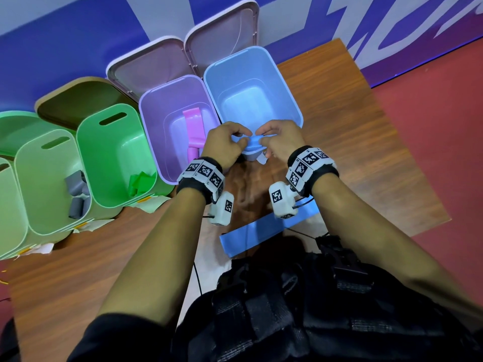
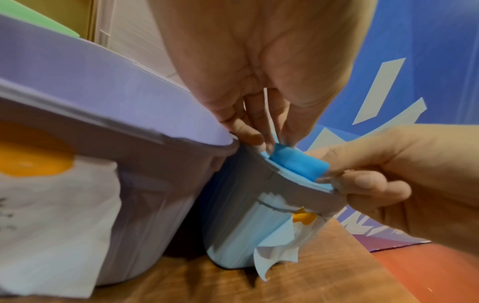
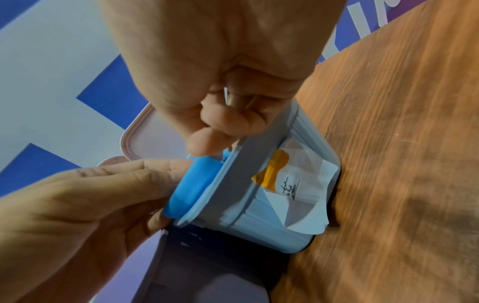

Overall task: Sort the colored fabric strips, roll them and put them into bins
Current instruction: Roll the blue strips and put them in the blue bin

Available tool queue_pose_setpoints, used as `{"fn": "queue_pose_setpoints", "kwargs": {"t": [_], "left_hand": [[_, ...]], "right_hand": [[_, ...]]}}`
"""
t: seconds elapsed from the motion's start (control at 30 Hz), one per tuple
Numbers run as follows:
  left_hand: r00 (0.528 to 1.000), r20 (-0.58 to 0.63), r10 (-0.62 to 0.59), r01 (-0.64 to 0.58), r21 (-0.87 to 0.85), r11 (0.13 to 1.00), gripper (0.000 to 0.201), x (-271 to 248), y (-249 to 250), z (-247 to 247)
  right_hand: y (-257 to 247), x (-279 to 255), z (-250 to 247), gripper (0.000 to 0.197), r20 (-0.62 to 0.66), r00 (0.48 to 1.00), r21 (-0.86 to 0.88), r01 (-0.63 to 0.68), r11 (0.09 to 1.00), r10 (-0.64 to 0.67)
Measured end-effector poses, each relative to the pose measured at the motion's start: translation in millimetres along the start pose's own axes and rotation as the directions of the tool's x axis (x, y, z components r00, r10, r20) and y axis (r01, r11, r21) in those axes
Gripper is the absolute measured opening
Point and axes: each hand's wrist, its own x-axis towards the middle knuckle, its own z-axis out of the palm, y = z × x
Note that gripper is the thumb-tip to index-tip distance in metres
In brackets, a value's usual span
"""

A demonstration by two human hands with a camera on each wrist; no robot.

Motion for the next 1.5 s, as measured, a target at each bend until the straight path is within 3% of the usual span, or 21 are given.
{"fn": "queue_pose_setpoints", "kwargs": {"t": [0.37, 0.8, 1.03, 1.17, 1.5], "left_hand": [[0.997, 0.075, 0.01, -0.016, 0.08, 0.997, 0.024, -0.7, 8.6, -3.5], [0.999, 0.049, 0.002, -0.004, 0.042, 0.999, 0.024, -10.4, 10.1, -4.4], [0.996, 0.062, -0.071, 0.077, -0.099, 0.992, 0.022, -46.5, 7.0, -5.6], [0.995, 0.064, -0.071, 0.075, -0.066, 0.995, 0.021, -76.2, -5.4, -7.9], [0.959, 0.181, -0.219, 0.225, -0.008, 0.974, 0.022, -152.5, -74.2, 4.0]], "right_hand": [[5.0, 2.9, 1.3, 0.024, 0.011, 0.998, -0.176, 0.065, 0.982, -0.064], [2.4, -11.5, 2.9, 0.027, -0.012, 0.997, -0.061, 0.069, 0.996, -0.07], [6.4, -34.1, 10.0, 0.017, 0.027, 0.995, 0.007, 0.095, 0.995, -0.095], [16.6, -48.4, 27.6, 0.02, 0.08, 0.992, -0.021, 0.1, 0.995, -0.098], [61.8, -104.2, 94.1, 0.015, 0.282, 0.959, -0.101, 0.034, 0.994, -0.004]]}}
